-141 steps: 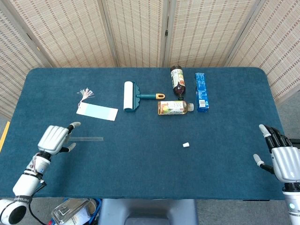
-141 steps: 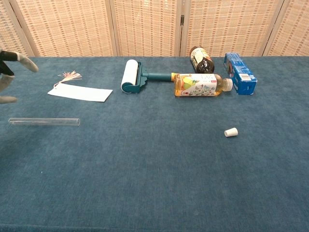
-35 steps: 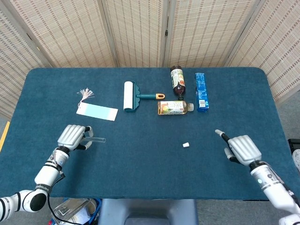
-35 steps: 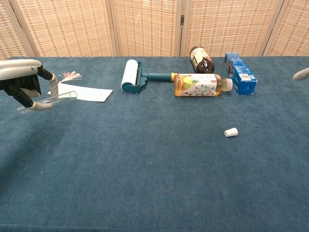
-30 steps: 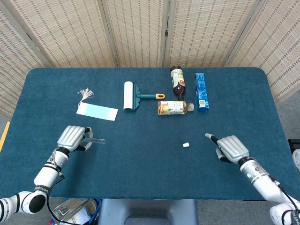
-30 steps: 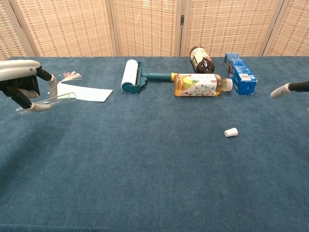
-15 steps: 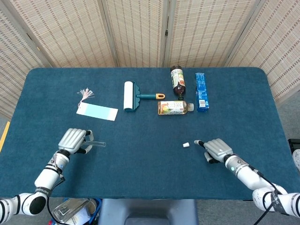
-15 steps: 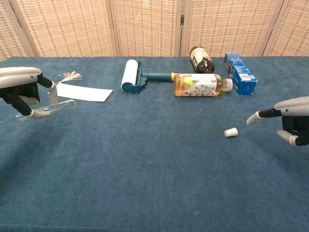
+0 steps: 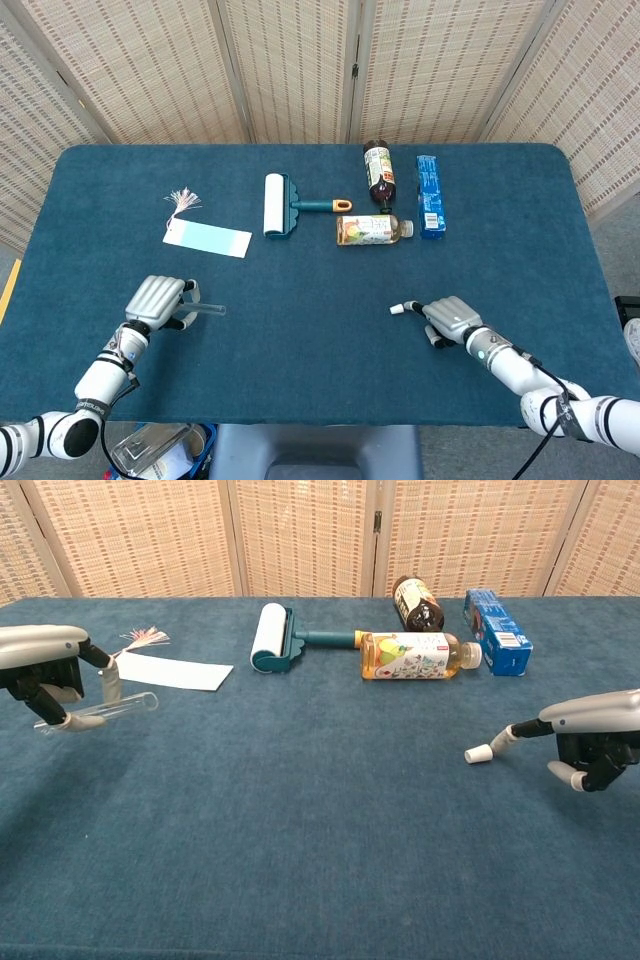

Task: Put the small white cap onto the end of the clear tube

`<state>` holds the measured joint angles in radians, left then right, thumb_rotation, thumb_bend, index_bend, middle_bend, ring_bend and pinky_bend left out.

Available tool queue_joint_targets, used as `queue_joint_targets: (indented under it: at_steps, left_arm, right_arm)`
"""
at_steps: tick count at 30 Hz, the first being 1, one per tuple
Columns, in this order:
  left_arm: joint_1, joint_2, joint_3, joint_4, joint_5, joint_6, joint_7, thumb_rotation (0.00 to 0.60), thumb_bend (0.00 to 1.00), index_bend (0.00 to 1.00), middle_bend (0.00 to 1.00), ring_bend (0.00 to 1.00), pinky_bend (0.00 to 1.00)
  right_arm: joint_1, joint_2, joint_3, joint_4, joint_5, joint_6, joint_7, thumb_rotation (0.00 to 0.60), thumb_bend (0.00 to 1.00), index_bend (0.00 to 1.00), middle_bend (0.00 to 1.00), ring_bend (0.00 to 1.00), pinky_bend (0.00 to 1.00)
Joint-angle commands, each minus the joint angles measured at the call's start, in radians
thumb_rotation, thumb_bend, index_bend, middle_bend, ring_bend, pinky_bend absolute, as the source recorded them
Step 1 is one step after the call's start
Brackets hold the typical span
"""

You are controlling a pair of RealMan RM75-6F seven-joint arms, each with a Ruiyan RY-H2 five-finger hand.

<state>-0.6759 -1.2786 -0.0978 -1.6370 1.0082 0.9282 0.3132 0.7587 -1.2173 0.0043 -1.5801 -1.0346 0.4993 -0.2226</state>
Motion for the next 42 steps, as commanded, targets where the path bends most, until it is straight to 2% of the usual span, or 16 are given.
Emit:
queue_joint_targets:
  at_steps: [1, 26, 33, 36, 39, 42]
  left_arm:
    - [0.0, 0.001, 0.0, 0.0, 0.0, 0.0, -0.001, 0.6, 0.36, 0.58, 1.0, 1.0, 1.0]
    - [0.006, 0.004, 0.007, 0.003, 0.008, -0.004, -0.019, 0.6, 0.36, 0.58, 1.0, 1.0, 1.0]
    - [0.007, 0.009, 0.005, -0.006, 0.012, 0.0, -0.02, 0.6, 0.36, 0.58, 1.0, 1.0, 1.0]
    - [0.01, 0.014, 0.005, -0.012, 0.016, 0.006, -0.022, 0.6, 0.36, 0.58, 1.0, 1.0, 1.0]
    - [0.013, 0.018, 0.005, -0.016, 0.017, 0.011, -0.023, 0.6, 0.36, 0.58, 1.0, 1.0, 1.0]
    - [0.016, 0.02, 0.004, -0.02, 0.019, 0.015, -0.025, 0.6, 0.36, 0.58, 1.0, 1.0, 1.0]
  right_arm:
    - [0.009, -0.009, -0.004, 0.002, -0.001, 0.002, 0.002, 0.6, 0.68, 0.11, 0.92, 0.99, 1.0]
    - [0.057, 0.014, -0.037, -0.105, -0.02, 0.09, -0.047, 0.6, 0.68, 0.11, 0.92, 0.99, 1.0]
    - [0.051, 0.043, -0.046, -0.152, -0.033, 0.132, -0.061, 0.6, 0.68, 0.11, 0.92, 0.99, 1.0]
    - [0.031, 0.078, -0.045, -0.197, -0.051, 0.189, -0.067, 0.6, 0.67, 0.11, 0.91, 0.98, 1.0]
    - [-0.005, 0.112, -0.039, -0.24, -0.085, 0.275, -0.07, 0.6, 0.62, 0.11, 0.83, 0.89, 0.99]
    - [-0.048, 0.128, -0.033, -0.266, -0.134, 0.365, -0.062, 0.6, 0.47, 0.11, 0.61, 0.66, 0.84]
